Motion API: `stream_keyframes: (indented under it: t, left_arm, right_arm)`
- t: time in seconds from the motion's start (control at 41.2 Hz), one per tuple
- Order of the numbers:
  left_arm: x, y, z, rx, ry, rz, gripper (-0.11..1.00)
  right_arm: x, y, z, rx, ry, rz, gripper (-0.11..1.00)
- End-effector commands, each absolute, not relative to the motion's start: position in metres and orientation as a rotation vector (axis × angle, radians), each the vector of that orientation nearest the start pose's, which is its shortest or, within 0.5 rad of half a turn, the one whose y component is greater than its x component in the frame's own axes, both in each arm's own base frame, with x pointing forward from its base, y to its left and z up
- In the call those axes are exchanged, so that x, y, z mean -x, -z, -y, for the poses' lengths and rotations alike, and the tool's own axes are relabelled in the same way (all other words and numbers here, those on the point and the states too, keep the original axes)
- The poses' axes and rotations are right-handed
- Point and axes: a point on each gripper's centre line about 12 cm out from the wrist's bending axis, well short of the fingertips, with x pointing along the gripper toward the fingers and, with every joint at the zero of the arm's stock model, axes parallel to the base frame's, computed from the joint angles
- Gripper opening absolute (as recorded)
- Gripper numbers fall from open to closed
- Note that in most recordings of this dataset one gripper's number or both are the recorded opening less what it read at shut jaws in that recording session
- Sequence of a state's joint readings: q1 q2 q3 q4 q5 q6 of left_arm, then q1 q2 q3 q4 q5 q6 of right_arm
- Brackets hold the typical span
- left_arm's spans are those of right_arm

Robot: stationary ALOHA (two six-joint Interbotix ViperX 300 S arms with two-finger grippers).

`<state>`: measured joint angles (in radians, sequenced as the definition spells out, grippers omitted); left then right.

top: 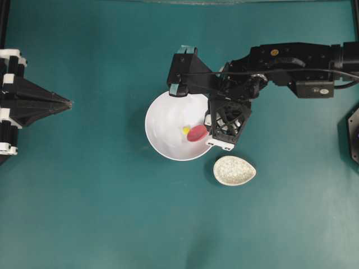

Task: Scoop the yellow hexagonal prism block from the bowl with a spoon using the right arm.

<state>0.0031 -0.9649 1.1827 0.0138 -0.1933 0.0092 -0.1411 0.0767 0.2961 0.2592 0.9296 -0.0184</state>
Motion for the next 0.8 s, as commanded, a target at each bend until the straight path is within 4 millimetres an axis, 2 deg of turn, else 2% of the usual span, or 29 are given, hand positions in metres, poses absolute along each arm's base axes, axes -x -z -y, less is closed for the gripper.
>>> stream_keyframes:
  t: [0.0, 0.242, 0.776]
  left_arm:
    - [-0.200, -0.286, -0.001, -0.029, -0.001, -0.006, -0.01]
    - [-0.200, -0.286, -0.001, -0.029, -0.001, -0.006, -0.01]
    - [-0.200, -0.286, -0.001, -0.029, -0.001, -0.009, -0.01]
  right_arm:
    - [-0.399, -0.213, 0.032, -0.333, 0.032, -1.229, 0.23]
    - [-0.404, -0.202, 0.035, -0.321, 0.043, -1.226, 0.23]
    - [-0.424, -0.199, 0.045, -0.271, 0.087, -1.054, 0.23]
